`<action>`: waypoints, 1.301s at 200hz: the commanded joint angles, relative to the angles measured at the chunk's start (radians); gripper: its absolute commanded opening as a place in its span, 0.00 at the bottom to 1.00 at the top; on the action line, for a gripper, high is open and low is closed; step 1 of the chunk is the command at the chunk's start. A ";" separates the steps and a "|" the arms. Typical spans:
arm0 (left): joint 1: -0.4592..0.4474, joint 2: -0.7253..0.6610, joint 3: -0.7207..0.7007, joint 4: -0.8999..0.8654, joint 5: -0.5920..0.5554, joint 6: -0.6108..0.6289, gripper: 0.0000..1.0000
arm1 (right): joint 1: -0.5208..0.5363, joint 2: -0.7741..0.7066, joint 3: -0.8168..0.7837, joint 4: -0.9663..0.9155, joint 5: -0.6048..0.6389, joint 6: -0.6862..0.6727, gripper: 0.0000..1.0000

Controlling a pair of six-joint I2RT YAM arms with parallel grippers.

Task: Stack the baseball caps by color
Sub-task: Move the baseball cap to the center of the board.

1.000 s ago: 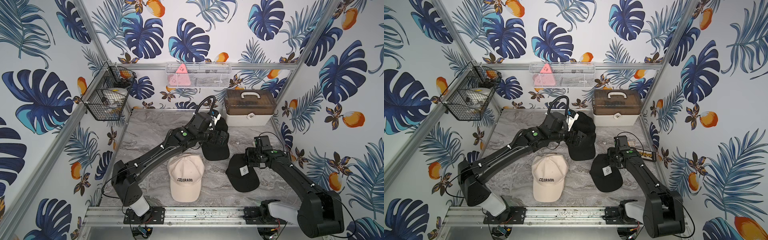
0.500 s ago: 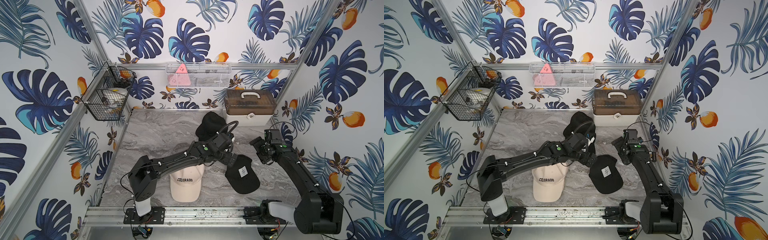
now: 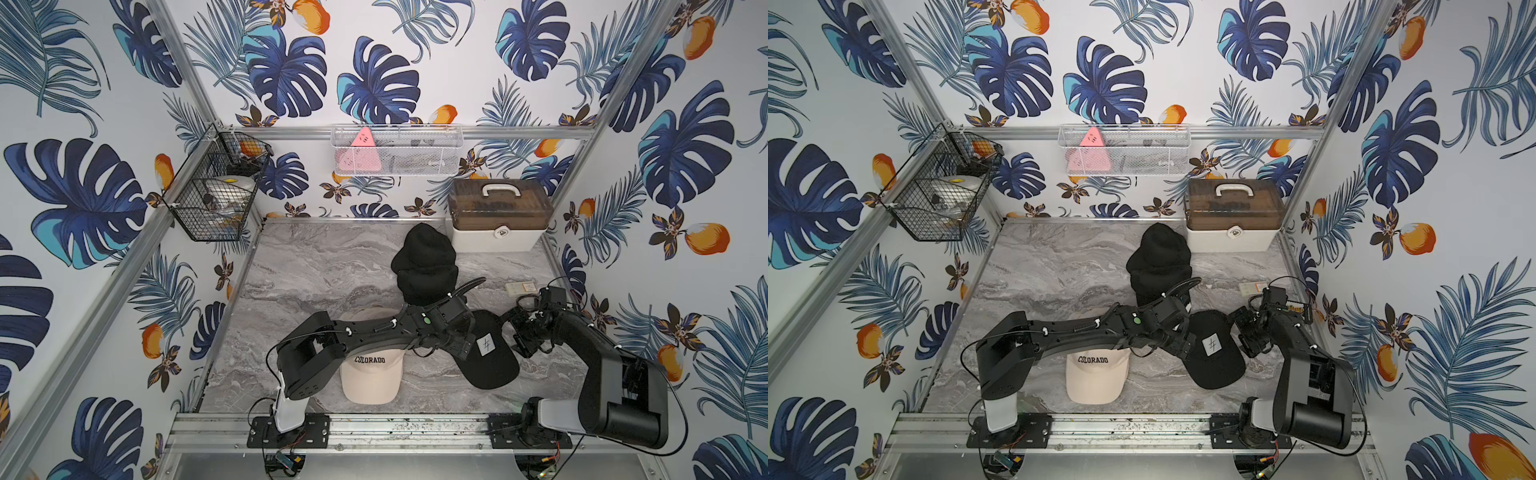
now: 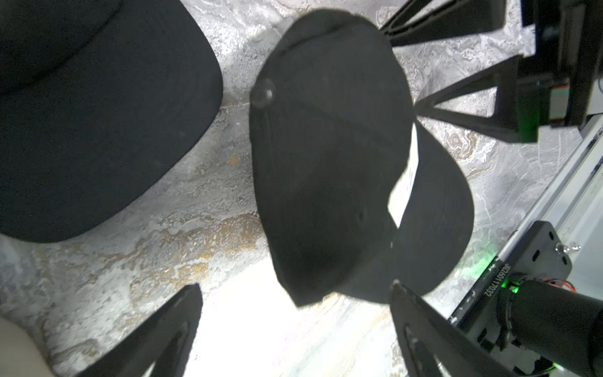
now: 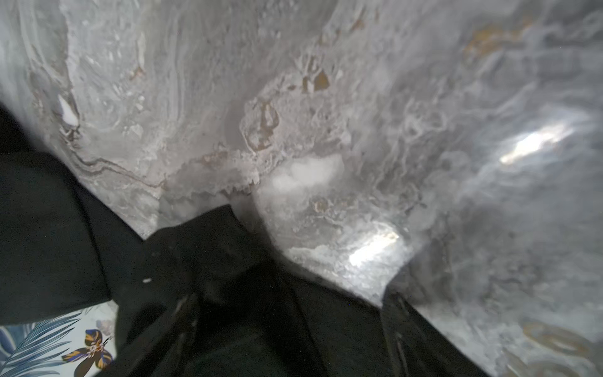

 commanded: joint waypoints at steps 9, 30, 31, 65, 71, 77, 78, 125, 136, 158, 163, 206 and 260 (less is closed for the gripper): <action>0.001 0.000 0.011 0.019 -0.007 -0.010 0.95 | -0.001 -0.058 -0.082 -0.021 -0.048 0.103 0.91; 0.001 0.006 0.014 0.029 -0.007 0.004 0.95 | 0.001 -0.108 -0.136 -0.034 -0.055 0.135 0.92; 0.001 0.006 0.014 0.028 -0.007 0.004 0.95 | 0.001 -0.111 -0.138 -0.035 -0.056 0.136 0.92; 0.001 0.022 0.021 0.009 -0.024 0.014 0.95 | 0.004 -0.230 -0.218 -0.103 -0.063 0.186 0.95; 0.003 0.022 0.011 0.021 -0.021 0.018 0.95 | 0.005 -0.259 -0.232 -0.116 -0.062 0.200 0.97; 0.005 0.019 0.002 0.035 -0.014 0.024 0.95 | 0.006 -0.287 -0.250 -0.129 -0.063 0.217 0.98; 0.005 0.018 0.001 0.037 -0.012 0.025 0.95 | 0.006 -0.295 -0.252 -0.131 -0.064 0.219 0.98; 0.013 0.015 -0.037 0.093 0.012 0.011 0.96 | 0.031 -0.486 -0.347 -0.152 -0.091 0.302 1.00; 0.013 0.005 -0.051 0.103 0.005 0.006 0.96 | 0.036 -0.493 -0.350 -0.151 -0.104 0.296 1.00; 0.015 -0.010 -0.064 0.111 0.001 0.018 0.96 | 0.078 -0.468 -0.356 -0.109 -0.113 0.280 1.00; 0.015 -0.013 -0.064 0.111 0.000 0.020 0.96 | 0.092 -0.456 -0.355 -0.090 -0.116 0.276 1.00; 0.015 -0.048 -0.093 0.108 -0.041 0.013 0.96 | 0.314 -0.369 -0.301 -0.008 -0.013 0.349 1.00; 0.018 -0.035 -0.110 0.075 -0.074 -0.004 0.95 | 0.336 -0.349 -0.289 -0.029 0.051 0.350 1.00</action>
